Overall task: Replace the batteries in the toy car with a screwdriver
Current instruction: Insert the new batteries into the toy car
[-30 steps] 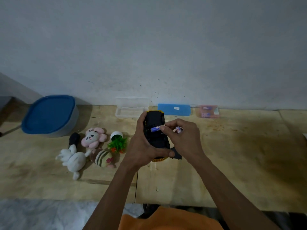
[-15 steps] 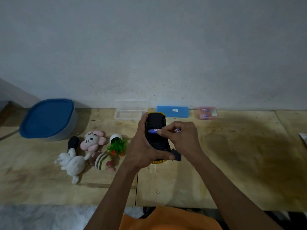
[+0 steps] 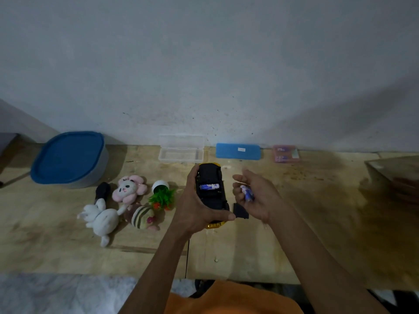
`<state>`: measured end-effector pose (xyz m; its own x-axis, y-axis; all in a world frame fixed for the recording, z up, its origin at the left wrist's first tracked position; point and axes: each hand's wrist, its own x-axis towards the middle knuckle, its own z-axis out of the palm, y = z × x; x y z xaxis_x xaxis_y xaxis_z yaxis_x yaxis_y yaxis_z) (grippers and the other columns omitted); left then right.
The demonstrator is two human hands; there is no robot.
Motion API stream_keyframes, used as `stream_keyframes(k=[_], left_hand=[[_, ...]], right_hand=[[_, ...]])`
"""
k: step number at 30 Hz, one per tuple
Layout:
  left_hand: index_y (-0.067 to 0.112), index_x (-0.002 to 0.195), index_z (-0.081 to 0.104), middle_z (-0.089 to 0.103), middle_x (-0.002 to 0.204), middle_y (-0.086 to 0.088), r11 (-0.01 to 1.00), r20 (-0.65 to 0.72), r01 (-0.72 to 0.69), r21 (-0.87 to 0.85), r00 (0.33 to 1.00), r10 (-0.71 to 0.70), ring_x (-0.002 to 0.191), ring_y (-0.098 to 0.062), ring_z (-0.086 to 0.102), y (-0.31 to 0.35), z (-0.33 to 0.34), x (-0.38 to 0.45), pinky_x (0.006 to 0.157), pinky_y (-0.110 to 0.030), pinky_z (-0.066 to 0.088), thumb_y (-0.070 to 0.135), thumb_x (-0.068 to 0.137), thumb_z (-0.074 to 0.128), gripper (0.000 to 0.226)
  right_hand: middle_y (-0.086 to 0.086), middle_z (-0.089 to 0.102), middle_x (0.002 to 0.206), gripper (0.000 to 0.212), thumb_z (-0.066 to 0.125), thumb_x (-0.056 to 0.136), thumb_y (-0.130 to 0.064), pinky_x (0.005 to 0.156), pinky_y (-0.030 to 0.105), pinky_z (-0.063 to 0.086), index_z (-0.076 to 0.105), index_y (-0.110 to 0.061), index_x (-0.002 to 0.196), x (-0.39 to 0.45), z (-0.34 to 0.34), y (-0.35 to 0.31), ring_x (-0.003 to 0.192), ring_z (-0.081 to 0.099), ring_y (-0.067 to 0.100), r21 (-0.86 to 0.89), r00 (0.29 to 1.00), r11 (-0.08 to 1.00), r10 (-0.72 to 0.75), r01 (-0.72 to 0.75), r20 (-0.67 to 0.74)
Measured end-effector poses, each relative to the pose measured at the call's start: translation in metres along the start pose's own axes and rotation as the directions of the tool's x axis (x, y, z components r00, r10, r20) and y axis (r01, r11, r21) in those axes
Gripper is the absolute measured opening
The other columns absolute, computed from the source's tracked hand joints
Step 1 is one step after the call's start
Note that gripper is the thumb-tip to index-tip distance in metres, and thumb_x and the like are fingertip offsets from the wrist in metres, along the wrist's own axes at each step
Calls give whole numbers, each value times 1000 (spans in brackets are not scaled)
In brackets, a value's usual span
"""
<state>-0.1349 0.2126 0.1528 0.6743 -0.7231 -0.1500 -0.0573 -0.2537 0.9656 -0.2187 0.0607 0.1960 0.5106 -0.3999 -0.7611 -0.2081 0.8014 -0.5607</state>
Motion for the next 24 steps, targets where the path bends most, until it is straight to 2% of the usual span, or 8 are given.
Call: stream_keyframes(k=[2,4,8,10,13,17,20,24], left_hand=[[62,134,27,52,120,46,1000,-13,7,7,1000,-7,120,0,58,-5,-3,-1,94,-34,58,21,39,104,129],[53,144,25,51,122,44,1000,-18,9,16,1000,-8,121,0,57,-6,-5,-1,98,-38,57,26,37,104,136],[46,148,21,47,119,50,999,-17,-2,39,1000,3,118,10,55,-7,-7,-1,97,-31,57,22,40,104,138],[49,144,22,49,120,47,999,-11,-7,54,1000,8,117,10,55,-5,-7,0,95,-28,57,21,40,104,135],[52,141,23,53,124,37,998,-6,-15,54,1000,16,118,3,58,-3,-8,2,93,-28,57,21,41,103,132],[41,152,23,51,123,45,999,9,-22,39,1000,22,120,1,58,-1,-11,4,93,-33,58,23,41,104,139],[38,154,20,53,124,42,999,24,-20,27,1000,20,118,2,59,0,-12,4,93,-37,59,21,42,103,141],[40,155,19,54,124,40,1000,35,5,7,999,-5,117,-1,61,1,-11,4,93,-42,59,21,41,104,143]], right_hand=[[12,51,77,27,41,104,-21,47,21,45,57,-1,112,2,-5,-3,61,48,16,158,994,982,95,-102,50],[17,54,87,28,39,101,-9,61,26,50,56,2,120,0,-9,-4,71,54,21,206,991,971,101,-118,92],[27,61,111,32,39,97,10,87,31,53,53,6,126,-10,-10,-6,96,65,27,146,983,987,33,-60,182],[28,64,120,32,44,96,12,93,32,54,53,8,126,-11,-11,-6,107,67,29,102,981,995,-17,-3,194],[30,64,121,27,50,96,10,87,29,59,53,11,123,-11,-11,-5,108,69,29,71,980,996,-60,47,188],[29,65,117,23,54,97,3,78,28,62,56,13,118,-10,-6,-4,95,74,27,2,983,993,-117,118,145],[14,68,103,26,59,97,-6,80,27,57,63,3,121,-13,-1,-5,93,69,21,-161,977,969,-167,188,134],[3,73,99,22,63,97,-16,72,24,50,69,-11,117,-15,9,-3,87,59,13,-409,929,834,-321,369,185]])
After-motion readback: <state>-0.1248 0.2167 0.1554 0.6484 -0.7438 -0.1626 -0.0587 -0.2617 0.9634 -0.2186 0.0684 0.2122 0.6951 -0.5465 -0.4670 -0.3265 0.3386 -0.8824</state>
